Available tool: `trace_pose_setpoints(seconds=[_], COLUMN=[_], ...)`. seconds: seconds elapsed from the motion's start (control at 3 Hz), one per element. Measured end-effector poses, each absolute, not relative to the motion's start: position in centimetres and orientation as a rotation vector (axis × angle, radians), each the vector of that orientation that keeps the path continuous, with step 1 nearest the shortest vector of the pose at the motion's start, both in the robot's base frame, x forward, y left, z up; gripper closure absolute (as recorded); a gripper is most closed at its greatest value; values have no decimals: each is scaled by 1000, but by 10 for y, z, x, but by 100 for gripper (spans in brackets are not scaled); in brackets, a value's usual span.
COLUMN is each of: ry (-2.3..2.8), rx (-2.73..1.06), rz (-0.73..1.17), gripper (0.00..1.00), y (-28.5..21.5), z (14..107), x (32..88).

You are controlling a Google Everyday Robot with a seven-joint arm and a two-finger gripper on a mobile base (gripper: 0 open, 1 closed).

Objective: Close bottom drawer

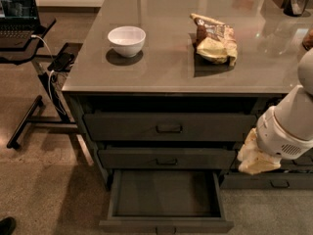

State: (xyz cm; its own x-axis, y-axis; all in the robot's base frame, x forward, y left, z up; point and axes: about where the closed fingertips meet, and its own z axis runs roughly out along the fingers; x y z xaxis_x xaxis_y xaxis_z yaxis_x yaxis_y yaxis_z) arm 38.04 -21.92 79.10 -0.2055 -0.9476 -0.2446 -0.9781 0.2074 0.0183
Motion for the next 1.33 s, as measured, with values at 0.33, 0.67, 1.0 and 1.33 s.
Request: trace_pose_setpoints(seconds=[0.33, 0.67, 1.0, 1.33], ry=[2294, 2282, 2294, 2272], rx=[-1855, -1800, -1678, -1583], rz=[251, 218, 249, 233], gripper=[88, 100, 100, 100], y=[-219, -217, -220, -231], z=[791, 778, 724, 676], x=[381, 382, 369, 373])
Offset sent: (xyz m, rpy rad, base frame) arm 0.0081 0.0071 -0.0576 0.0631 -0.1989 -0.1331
